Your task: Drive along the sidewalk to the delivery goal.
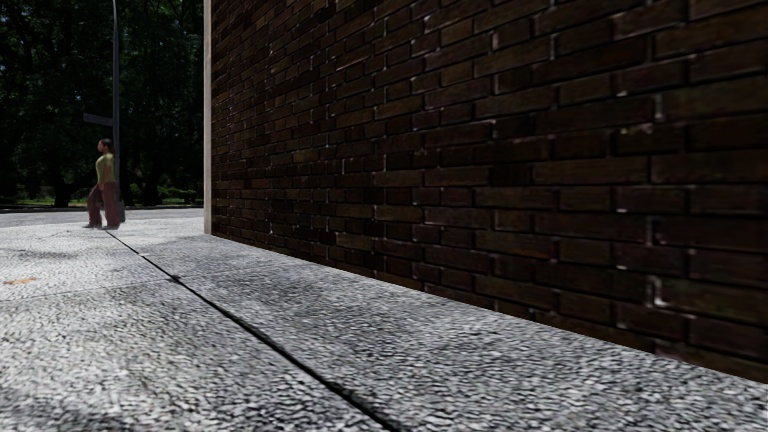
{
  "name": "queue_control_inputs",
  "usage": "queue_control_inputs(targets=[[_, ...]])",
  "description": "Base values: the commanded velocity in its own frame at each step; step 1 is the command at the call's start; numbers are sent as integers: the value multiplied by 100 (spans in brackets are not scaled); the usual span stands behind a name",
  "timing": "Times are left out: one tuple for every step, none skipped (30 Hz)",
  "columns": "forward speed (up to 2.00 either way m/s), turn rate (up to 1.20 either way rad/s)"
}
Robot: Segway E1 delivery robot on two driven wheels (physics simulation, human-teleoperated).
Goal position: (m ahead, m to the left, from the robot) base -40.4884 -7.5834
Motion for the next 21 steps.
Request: queue_control_inputs(targets=[[0,0],[0,0],[0,0],[0,0],[0,0],[0,0],[0,0],[0,0],[0,0],[0,0],[0,0],[0,0],[0,0],[0,0],[0,0],[0,0],[0,0],[0,0],[0,0],[0,0],[0,0]])
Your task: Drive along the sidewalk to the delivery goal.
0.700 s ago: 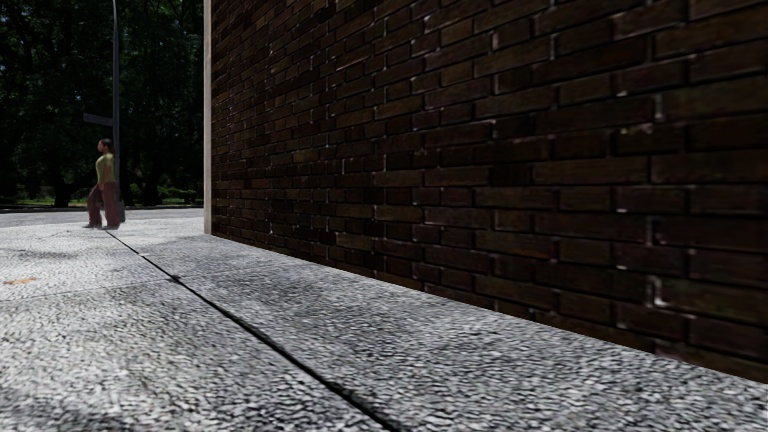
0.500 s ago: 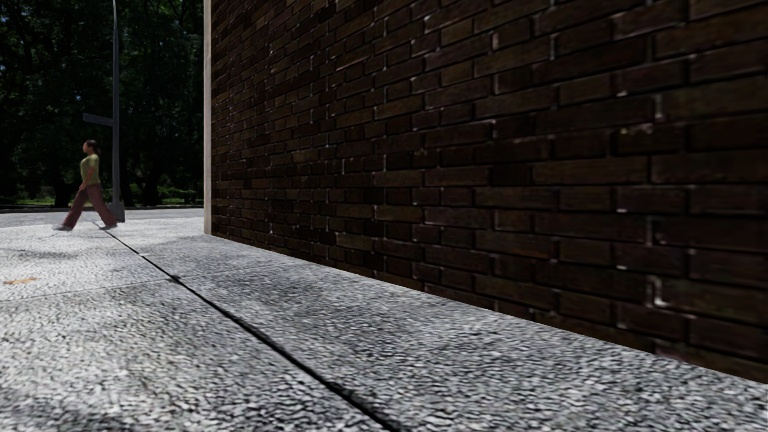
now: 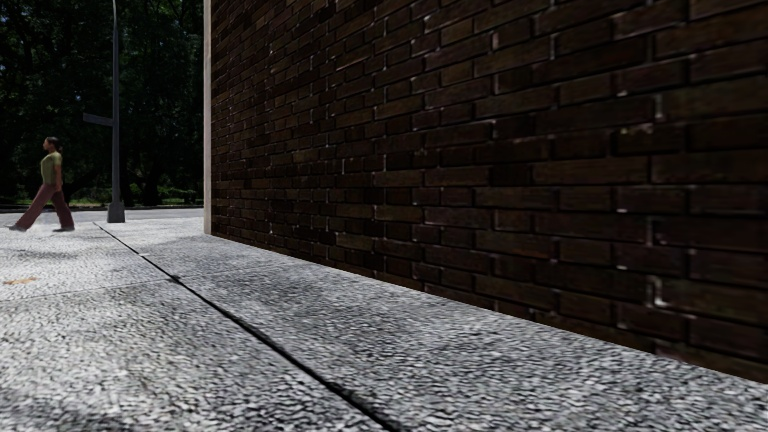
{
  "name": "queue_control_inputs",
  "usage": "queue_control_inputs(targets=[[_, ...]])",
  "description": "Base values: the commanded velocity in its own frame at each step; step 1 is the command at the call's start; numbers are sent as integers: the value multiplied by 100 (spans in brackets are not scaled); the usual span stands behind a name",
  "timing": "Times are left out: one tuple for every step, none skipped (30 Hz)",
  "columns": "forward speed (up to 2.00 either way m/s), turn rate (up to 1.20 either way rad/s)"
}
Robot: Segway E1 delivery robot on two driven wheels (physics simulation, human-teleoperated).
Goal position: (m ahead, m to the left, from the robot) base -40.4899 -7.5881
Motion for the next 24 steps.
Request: queue_control_inputs(targets=[[0,0],[0,0],[0,0],[0,0],[0,0],[0,0],[0,0],[0,0],[0,0],[182,1],[182,1],[195,23],[199,39],[199,46],[199,46],[200,48],[200,48],[200,48],[200,48],[200,49],[200,53],[200,53],[200,54],[200,55]])
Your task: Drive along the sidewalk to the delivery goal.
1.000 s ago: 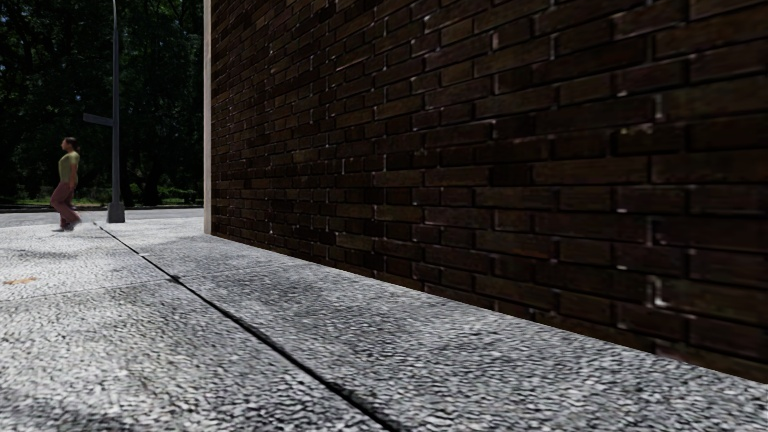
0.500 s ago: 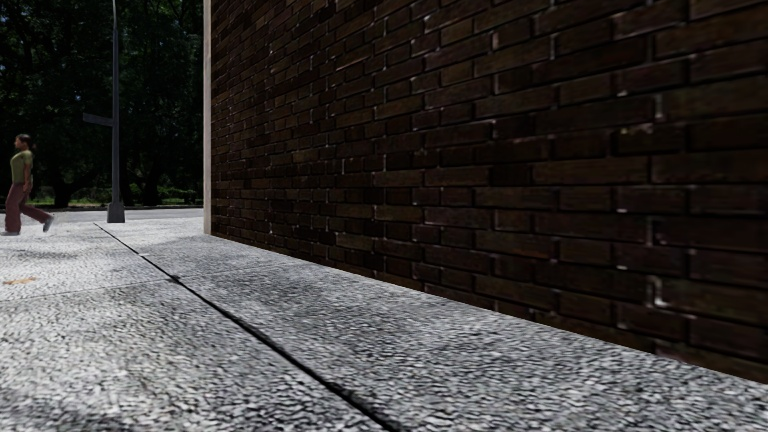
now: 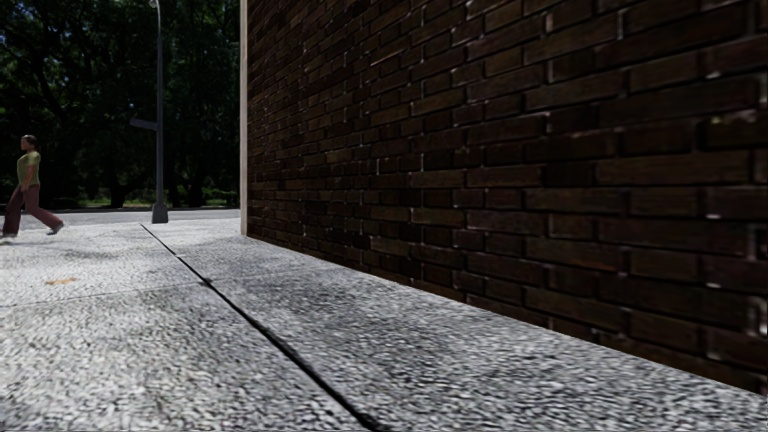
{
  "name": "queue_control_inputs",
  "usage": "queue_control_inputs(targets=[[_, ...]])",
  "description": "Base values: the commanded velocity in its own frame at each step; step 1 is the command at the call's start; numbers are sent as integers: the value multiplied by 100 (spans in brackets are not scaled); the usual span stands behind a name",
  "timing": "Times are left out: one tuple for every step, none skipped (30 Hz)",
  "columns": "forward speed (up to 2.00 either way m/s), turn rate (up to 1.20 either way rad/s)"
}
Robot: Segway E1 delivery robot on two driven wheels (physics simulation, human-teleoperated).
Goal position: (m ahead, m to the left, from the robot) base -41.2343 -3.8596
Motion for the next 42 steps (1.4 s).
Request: queue_control_inputs(targets=[[200,55],[200,55],[200,55],[200,55],[200,55],[200,55],[200,55],[200,55],[200,55],[200,55],[200,55],[200,55],[200,55],[200,55],[200,55],[200,55],[200,55],[200,55],[200,55],[200,55],[200,55],[200,55],[200,55],[200,55],[200,55],[200,55],[200,56],[200,64],[200,64],[200,66],[200,67],[200,67],[200,67],[200,67],[200,67],[200,67],[200,67],[200,67],[200,67],[200,67],[200,67],[200,67]])
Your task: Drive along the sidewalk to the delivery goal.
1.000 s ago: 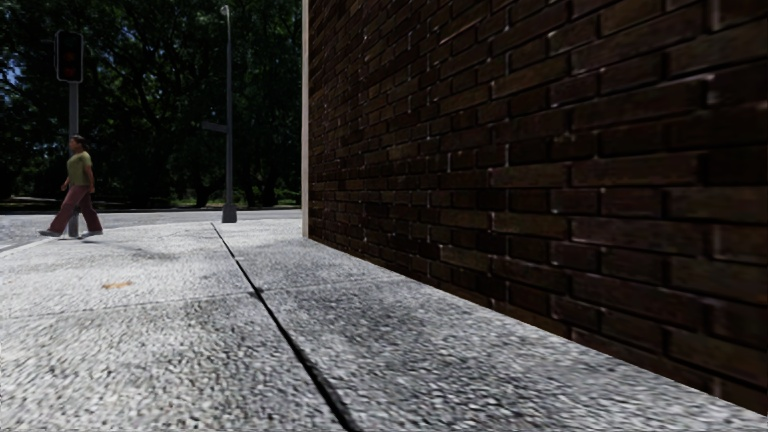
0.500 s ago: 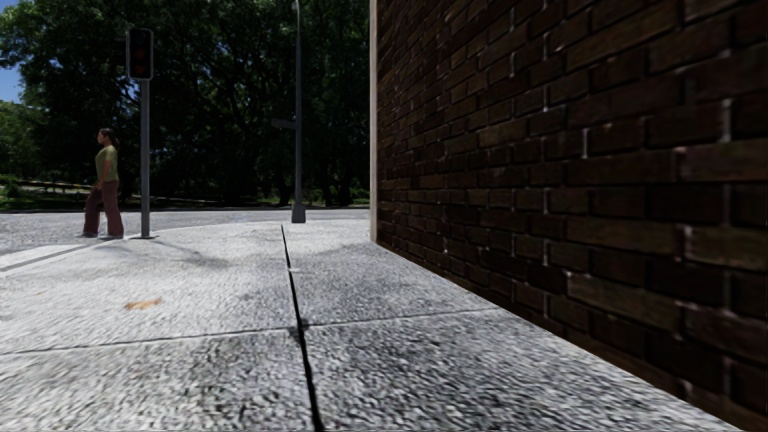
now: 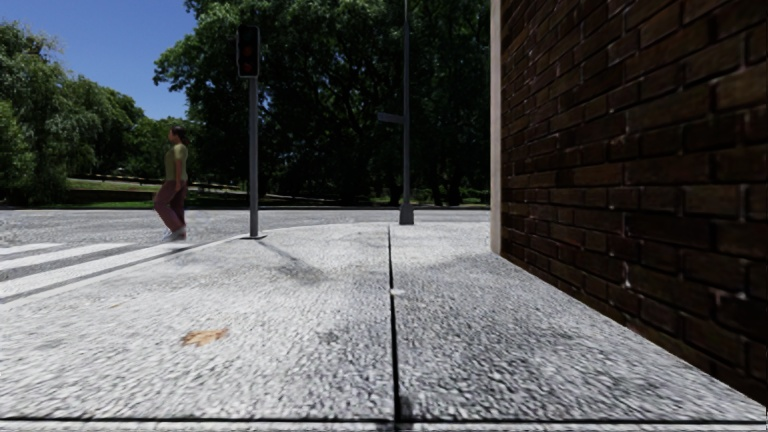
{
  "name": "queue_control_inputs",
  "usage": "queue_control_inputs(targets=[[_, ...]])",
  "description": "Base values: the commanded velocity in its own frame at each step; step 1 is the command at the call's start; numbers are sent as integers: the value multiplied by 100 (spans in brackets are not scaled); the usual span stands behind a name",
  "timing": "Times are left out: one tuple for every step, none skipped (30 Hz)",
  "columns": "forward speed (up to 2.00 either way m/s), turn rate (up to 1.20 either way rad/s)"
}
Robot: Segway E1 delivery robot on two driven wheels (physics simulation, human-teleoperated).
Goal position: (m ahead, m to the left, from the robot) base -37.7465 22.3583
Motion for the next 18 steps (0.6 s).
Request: queue_control_inputs(targets=[[200,67],[200,67],[200,67],[200,67],[200,67],[200,67],[200,67],[200,67],[200,67],[200,67],[200,67],[200,67],[200,67],[200,67],[200,67],[200,67],[200,67],[200,67]])
